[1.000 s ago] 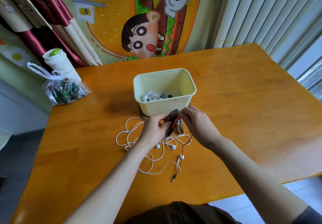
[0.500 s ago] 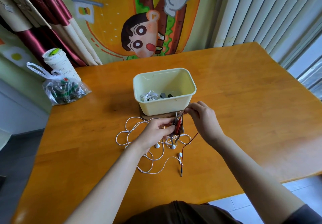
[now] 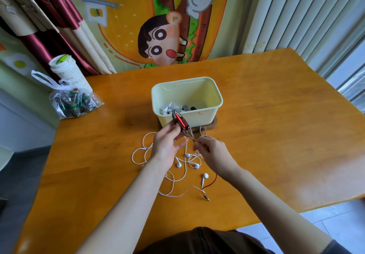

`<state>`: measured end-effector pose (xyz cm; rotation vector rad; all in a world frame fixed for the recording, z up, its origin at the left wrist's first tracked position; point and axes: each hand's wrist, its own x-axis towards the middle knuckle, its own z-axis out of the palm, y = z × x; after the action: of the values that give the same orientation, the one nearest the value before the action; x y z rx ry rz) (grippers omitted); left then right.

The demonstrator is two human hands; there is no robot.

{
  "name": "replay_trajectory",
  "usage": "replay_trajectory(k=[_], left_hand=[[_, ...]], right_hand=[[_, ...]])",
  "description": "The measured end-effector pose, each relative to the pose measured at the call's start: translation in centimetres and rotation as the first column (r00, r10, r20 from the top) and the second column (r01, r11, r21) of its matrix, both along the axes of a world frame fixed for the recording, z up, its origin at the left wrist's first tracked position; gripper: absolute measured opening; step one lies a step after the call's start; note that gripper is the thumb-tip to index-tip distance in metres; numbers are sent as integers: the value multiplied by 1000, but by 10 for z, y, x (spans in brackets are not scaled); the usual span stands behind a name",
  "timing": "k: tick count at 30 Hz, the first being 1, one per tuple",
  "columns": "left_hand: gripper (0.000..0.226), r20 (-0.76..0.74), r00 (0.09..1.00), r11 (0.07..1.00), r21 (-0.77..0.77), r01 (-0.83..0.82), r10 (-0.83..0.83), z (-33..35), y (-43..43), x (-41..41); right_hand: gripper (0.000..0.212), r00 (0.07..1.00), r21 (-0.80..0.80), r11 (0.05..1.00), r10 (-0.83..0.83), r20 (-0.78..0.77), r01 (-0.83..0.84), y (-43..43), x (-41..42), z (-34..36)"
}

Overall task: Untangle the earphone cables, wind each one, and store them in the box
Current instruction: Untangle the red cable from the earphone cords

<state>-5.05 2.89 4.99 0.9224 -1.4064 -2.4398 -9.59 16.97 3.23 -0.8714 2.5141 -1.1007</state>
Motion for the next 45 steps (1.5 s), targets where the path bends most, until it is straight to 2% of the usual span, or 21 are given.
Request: replay_trajectory(k=[3,9,11,13,14,16,20,23,26,31,34,38,42,45], left_hand=[[25,54,996,990,-121,-70,77,-8,-1,1],[21,88,995,929,-369,-18,54,-12,0,-1],[27,105,994,830,-557,41,21,-16,1,0],[33,140,989,660,-738,141,-54,-19,2,2],[35,150,985,594,-786,172,-88,-20,2,3],[37,169,975,531,-818,219,-142,-20,1,6],[38,303,897,446,-787,425,-321,-14,1,8],[34,374,808,428,-703,567,-455,-8,0,9],[29,374,755,464,-617,636,-538,-5,-4,12],[20,293,709,607,-372,703,-642,4,-5,18],[19,239,695,649,-250,719,-678,8,-5,18],[19,195,712,672,-236,702,-675,14,-4,17],[20,129,743,713,-216,667,-657,19,-6,16],[19,167,742,705,-231,670,-650,18,-5,15]], right_hand=[[21,999,5,1000,30,-31,-30,-2,3,0],[23,996,28,999,48,-78,-46,5,1,6],[23,993,23,997,69,-95,-67,4,3,11],[23,992,2,998,70,-107,-70,5,1,17],[22,992,-5,998,58,-113,-59,6,-2,20],[21,991,-6,1000,18,-130,-19,10,-12,23],[16,991,0,1000,-25,-133,26,16,-27,26],[13,988,-2,1000,-6,-154,6,18,-27,25],[12,989,-34,999,-17,-146,12,20,-25,23],[11,986,-124,991,-70,-150,51,19,-26,27],[13,985,-159,985,-94,-144,71,18,-27,28],[18,987,-142,983,-128,-101,113,18,-28,23],[21,996,-104,991,-90,-21,87,20,-24,16],[17,982,-193,968,-176,-63,162,18,-21,21]])
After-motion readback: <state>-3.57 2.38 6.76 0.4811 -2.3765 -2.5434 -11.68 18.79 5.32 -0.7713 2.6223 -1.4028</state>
